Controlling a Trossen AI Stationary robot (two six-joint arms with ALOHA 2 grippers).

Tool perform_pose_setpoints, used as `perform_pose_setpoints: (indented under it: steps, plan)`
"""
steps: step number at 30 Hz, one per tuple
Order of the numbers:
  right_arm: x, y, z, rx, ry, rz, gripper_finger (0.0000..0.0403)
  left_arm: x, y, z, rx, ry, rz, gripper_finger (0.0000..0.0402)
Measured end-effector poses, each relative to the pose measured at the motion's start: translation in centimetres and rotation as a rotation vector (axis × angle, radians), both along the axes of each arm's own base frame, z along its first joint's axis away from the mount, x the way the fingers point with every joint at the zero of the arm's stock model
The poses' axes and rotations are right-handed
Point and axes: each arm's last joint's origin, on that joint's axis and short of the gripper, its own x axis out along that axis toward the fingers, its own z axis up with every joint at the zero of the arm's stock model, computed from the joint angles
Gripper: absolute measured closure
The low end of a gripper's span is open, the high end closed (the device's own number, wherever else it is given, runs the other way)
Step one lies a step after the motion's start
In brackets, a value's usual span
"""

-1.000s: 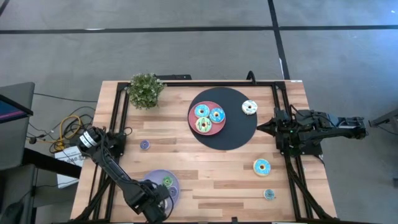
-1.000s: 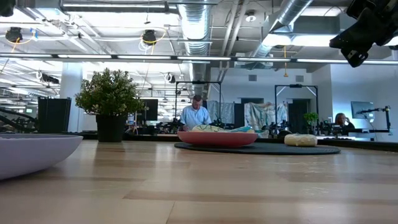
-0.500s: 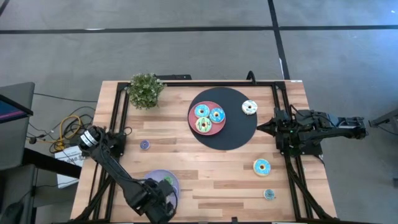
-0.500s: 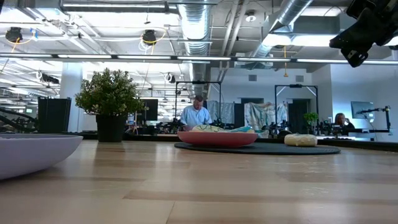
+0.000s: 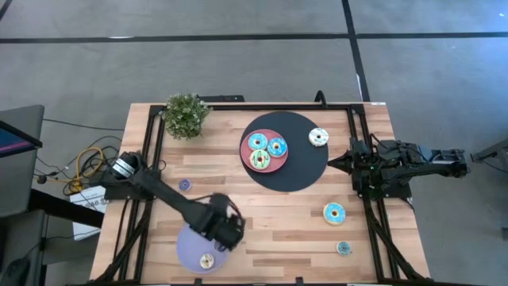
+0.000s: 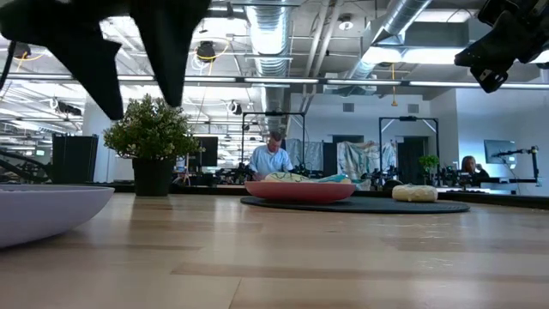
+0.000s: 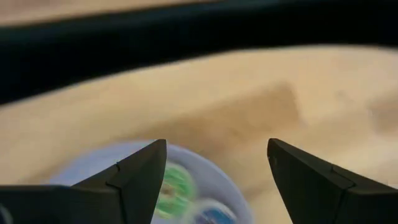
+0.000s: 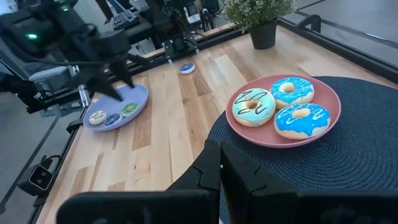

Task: Pick & Place donuts
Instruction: Put the small dark blue donut on the purple plate

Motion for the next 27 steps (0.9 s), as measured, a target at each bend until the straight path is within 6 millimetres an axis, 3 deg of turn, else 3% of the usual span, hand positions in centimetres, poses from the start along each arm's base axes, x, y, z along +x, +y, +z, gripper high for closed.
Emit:
perform_pose_setpoints:
  steps: [6, 10, 18, 23, 27]
  plan:
    - [0.0, 0.0, 0.0, 0.001, 0.000, 0.002, 0.0403, -1.8, 2.2, 0.2, 0.073, 0.239, 0.143, 0.0126]
    - [0.0, 0.0, 0.0, 0.001, 0.000, 0.002, 0.0403, -3.5, 3.1, 1.6, 0.124, 0.357, 0.189, 0.0125]
    - [0.0, 0.0, 0.0, 0.000, 0.000, 0.001, 0.0403, -8.7, 6.7, 1.8, 0.153, 0.321, 0.245, 0.0125]
    - [0.0, -0.1, 0.1, -0.007, -0.006, -0.022, 0.0403, -12.3, 9.5, 0.5, 0.037, 0.126, 0.284, 0.0125]
    - [0.0, -0.1, 0.1, -0.015, -0.007, -0.047, 0.0403, -14.1, 11.2, -1.0, -0.045, -0.025, 0.289, 0.0125]
